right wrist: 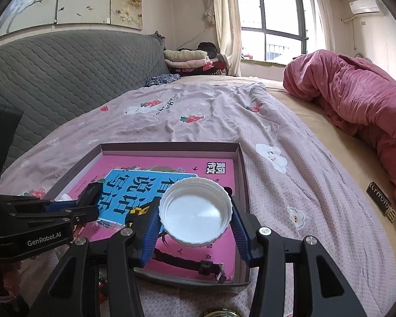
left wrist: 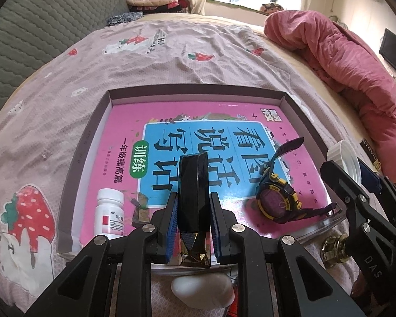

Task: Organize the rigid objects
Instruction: 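Set the lipstick on the workbook with the left gripper while the right releases the cap beside the watch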

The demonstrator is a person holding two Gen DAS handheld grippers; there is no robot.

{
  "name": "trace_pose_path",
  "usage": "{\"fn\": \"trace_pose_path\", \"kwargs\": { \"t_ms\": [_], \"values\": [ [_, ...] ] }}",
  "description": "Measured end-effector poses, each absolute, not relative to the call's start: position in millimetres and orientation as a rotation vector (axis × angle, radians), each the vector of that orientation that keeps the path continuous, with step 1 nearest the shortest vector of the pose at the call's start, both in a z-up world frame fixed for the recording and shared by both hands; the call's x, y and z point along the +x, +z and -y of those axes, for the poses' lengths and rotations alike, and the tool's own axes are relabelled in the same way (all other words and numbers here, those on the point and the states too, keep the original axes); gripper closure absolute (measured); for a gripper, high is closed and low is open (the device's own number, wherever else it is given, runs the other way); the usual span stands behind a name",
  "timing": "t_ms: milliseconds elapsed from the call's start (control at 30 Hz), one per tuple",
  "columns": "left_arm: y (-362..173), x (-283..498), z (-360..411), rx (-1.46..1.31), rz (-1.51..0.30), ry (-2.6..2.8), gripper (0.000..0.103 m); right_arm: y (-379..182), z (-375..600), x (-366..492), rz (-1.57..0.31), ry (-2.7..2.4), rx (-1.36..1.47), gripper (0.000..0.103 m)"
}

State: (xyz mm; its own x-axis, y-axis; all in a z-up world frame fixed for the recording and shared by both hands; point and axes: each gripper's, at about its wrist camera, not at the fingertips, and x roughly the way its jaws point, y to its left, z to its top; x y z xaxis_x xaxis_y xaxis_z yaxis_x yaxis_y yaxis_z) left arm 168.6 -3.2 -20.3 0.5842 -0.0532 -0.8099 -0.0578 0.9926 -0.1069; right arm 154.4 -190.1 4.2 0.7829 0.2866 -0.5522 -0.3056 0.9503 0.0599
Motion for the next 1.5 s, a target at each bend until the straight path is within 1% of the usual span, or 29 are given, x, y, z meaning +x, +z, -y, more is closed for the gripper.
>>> {"fn": "trace_pose_path", "kwargs": {
  "t_ms": [700,1500],
  "values": [
    [-35.2,174.7,9.8,-0.131,-0.978,-0.038,0.081,-21.4,183.3,170.0,-0.715,0.31,-0.088,0.053],
    [-35.6,179.0,11.5,-0.115,-1.004,-0.034,0.081,-24.6,177.8,166.7,-0.729,0.332,-0.098,0.053]
  ]
}}
